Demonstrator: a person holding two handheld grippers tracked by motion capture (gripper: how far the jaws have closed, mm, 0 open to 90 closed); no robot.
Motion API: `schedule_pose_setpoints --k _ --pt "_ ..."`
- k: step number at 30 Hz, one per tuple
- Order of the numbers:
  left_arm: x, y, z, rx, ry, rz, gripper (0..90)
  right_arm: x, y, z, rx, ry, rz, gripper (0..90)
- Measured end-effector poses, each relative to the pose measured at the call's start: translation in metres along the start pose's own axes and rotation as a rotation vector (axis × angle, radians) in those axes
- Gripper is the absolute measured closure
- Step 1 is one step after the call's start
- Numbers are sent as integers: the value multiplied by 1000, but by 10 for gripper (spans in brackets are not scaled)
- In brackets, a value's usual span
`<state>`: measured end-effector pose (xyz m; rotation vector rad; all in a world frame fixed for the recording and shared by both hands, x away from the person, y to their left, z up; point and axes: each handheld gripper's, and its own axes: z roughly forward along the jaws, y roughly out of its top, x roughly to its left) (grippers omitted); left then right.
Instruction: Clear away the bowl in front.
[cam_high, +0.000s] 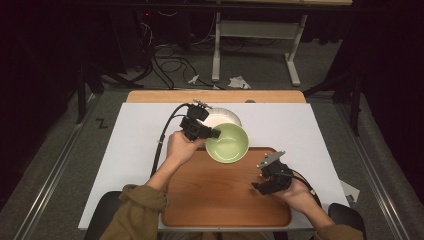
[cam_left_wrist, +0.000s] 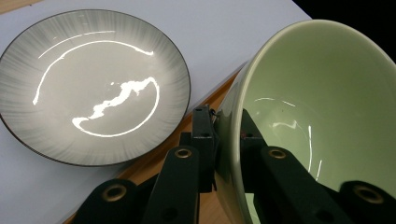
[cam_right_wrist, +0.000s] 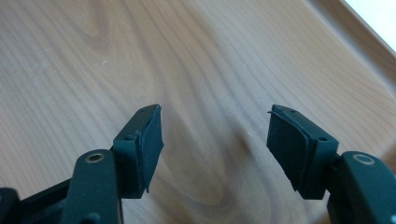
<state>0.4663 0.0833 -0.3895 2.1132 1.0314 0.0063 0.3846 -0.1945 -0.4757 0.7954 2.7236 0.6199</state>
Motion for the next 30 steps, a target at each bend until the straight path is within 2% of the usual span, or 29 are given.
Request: schedule_pose_setpoints --k 30 --pt "-23 -23 -13 27 -37 62 822 0 0 0 5 -5 -2 360"
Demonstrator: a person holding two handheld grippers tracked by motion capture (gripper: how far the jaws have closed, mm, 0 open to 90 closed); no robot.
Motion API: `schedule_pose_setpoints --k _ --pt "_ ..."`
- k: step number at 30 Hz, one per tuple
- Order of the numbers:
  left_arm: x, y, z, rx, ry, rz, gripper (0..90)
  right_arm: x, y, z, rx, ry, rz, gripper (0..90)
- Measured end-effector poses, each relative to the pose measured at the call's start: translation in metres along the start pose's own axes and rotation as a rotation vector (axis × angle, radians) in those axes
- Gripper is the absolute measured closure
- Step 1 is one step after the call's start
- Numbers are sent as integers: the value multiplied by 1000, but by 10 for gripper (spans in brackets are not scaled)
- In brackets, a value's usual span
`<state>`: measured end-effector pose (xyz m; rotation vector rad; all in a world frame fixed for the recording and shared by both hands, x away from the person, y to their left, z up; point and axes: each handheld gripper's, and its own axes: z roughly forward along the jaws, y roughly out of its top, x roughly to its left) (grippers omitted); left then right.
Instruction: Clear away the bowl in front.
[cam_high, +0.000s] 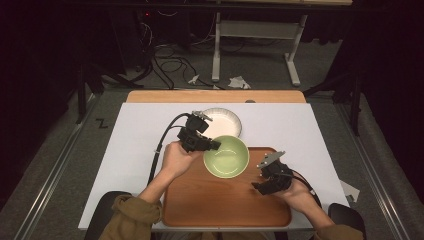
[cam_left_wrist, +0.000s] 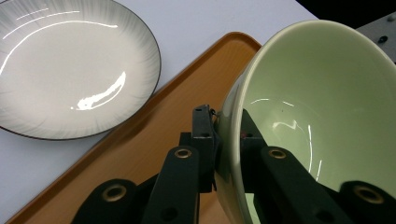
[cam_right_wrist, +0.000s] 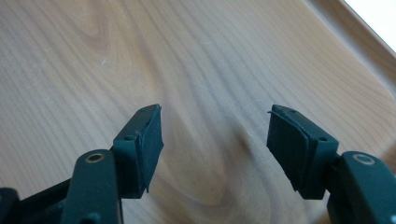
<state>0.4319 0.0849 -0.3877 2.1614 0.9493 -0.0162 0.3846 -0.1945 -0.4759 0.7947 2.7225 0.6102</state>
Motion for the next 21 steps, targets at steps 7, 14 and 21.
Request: schedule_pose_setpoints --k 7,14,21 --pt "-4 -4 -1 5 -10 10 822 0 0 1 -1 2 -2 360" --pt "-4 -12 1 14 -16 0 822 0 0 1 1 5 0 360" --pt "-6 -18 2 27 -26 2 821 1 0 1 5 7 6 360"
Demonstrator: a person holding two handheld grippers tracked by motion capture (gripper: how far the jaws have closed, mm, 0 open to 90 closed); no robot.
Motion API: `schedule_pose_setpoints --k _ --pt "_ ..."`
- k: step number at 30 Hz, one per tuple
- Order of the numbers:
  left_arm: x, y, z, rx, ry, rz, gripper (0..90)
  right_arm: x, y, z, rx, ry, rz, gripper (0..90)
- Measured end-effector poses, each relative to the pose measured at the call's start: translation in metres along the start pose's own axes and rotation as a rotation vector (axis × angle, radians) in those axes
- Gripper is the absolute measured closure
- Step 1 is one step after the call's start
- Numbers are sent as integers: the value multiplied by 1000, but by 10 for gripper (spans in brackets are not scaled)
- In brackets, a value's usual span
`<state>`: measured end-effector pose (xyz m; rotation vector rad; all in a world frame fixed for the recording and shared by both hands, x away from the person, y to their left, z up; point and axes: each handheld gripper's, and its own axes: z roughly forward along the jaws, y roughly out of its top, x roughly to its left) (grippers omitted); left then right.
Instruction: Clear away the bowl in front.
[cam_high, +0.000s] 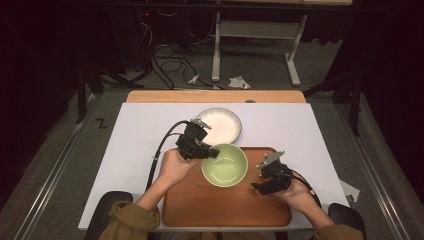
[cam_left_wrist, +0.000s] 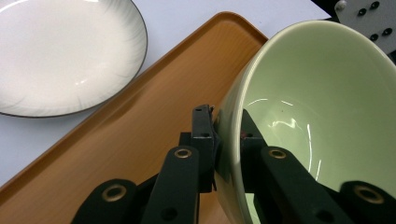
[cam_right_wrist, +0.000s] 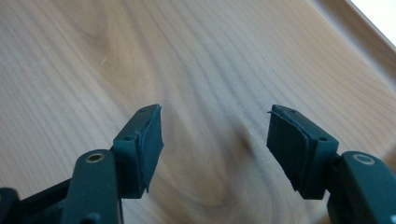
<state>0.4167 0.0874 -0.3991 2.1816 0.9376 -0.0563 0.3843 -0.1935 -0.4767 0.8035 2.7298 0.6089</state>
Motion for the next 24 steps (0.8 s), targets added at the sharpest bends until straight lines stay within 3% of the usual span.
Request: schedule_pose_setpoints --k 10,24 --pt "-4 -7 8 22 -14 2 821 0 0 0 -1 -1 -3 360" --pt "0 -12 20 44 -20 -17 821 -1 -1 -2 -7 -6 6 360"
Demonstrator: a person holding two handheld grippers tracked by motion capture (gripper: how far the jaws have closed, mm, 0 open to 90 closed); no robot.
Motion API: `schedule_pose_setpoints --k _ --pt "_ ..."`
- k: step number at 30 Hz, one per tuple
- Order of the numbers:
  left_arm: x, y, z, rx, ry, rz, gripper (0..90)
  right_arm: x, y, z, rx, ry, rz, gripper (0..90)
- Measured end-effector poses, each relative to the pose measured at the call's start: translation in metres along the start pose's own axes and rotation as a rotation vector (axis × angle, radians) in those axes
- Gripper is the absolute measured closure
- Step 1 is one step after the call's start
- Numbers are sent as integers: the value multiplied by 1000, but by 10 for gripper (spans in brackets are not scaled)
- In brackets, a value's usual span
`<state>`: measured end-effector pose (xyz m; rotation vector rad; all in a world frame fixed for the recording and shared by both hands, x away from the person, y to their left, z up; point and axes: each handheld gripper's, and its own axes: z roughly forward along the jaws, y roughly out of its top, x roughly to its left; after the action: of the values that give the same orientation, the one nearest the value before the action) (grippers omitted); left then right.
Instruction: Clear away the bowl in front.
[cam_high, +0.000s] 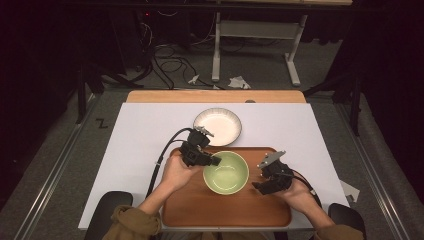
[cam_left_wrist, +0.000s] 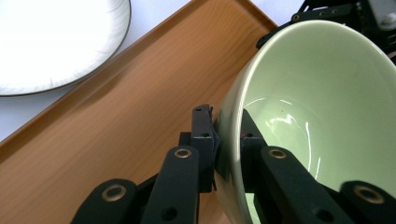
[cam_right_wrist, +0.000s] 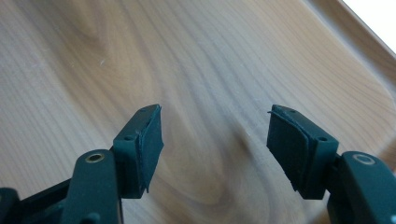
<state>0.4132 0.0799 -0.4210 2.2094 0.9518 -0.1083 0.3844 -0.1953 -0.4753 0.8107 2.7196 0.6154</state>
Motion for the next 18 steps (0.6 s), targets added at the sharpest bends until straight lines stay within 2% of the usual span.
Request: schedule_pose_setpoints --k 9,14,18 --pt "9 -5 9 17 10 -26 820 0 0 0 0 2 -2 360" --pt "13 -8 16 5 29 -45 819 0 0 0 -4 2 -3 360" --pt "17 -11 20 13 35 -61 819 0 0 0 -2 1 -3 360"
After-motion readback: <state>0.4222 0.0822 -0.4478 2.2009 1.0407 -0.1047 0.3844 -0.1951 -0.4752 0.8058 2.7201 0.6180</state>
